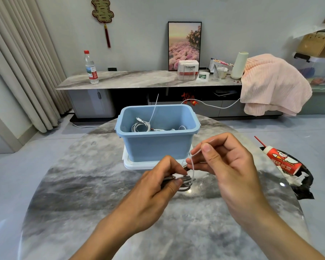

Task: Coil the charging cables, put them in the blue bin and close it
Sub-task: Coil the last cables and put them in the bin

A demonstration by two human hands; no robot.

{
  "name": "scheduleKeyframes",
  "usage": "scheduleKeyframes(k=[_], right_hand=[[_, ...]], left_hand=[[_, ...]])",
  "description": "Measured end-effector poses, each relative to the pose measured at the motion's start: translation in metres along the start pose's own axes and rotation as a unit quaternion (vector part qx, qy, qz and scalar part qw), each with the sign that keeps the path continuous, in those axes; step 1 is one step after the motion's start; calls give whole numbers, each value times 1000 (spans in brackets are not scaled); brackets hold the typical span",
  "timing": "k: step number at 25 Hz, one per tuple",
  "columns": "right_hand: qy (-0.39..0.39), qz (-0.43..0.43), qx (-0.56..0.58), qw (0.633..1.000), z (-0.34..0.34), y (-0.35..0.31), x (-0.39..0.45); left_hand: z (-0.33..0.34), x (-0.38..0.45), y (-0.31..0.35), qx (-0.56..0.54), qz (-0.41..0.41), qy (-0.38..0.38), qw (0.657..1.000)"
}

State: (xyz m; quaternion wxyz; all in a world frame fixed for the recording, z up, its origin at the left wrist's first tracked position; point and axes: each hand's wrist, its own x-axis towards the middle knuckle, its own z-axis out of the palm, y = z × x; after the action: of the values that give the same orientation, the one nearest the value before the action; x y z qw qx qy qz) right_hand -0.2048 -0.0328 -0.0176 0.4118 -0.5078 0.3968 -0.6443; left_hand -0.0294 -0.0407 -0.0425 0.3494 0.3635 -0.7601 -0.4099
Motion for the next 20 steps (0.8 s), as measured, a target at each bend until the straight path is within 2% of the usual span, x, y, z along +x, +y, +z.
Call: scheduleKeyframes(k=[3,5,11,20], right_hand=[[-37,-44,-44,997,3,1,-3],[-48,-60,-58,995,3,0,-4],[-47,-79,-71,993,0,-4,-2],[-65,-158,-167,971,-4,-12,-4]], left_hand=[[1,0,5,-11,-12,3,1000],[1,0,8,-64,-36,10,997],[1,1,12,-95,-53,7,994],[2,4,12,-140,-74,-8,987]])
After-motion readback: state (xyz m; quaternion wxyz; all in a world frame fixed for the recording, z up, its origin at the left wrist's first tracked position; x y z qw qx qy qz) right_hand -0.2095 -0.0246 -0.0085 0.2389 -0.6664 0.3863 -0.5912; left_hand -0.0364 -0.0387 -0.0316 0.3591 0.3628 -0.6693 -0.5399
